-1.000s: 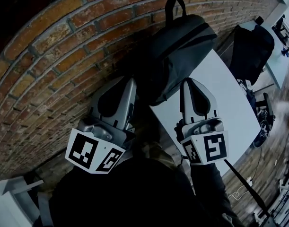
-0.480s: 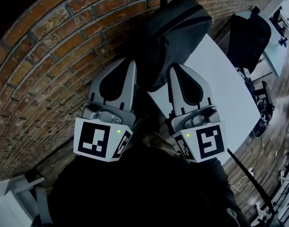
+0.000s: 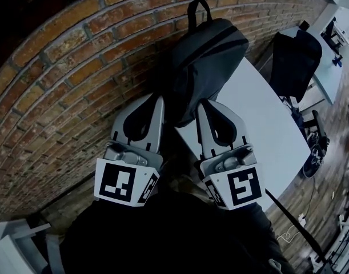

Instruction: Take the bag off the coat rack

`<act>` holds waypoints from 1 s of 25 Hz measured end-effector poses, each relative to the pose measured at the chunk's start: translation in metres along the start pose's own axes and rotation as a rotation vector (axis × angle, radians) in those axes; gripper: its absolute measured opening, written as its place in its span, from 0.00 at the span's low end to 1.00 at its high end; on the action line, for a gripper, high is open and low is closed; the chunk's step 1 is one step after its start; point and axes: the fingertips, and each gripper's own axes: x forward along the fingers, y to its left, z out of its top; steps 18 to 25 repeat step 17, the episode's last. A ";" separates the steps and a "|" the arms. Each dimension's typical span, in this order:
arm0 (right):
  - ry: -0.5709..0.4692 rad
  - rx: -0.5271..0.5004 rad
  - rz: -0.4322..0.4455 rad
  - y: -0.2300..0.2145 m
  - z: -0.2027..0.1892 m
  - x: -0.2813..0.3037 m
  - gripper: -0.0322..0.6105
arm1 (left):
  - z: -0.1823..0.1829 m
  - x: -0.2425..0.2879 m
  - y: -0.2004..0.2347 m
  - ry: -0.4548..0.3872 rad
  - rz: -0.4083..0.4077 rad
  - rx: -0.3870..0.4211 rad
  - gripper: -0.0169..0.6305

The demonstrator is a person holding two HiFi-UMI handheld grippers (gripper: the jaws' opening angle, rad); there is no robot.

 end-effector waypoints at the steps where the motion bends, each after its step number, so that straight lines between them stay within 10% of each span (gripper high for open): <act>1: -0.003 -0.001 0.001 0.000 0.000 0.000 0.06 | -0.001 0.000 -0.001 0.001 -0.001 0.000 0.04; 25: -0.008 0.006 0.007 -0.009 -0.002 -0.005 0.06 | -0.009 0.008 -0.012 0.020 -0.016 -0.011 0.04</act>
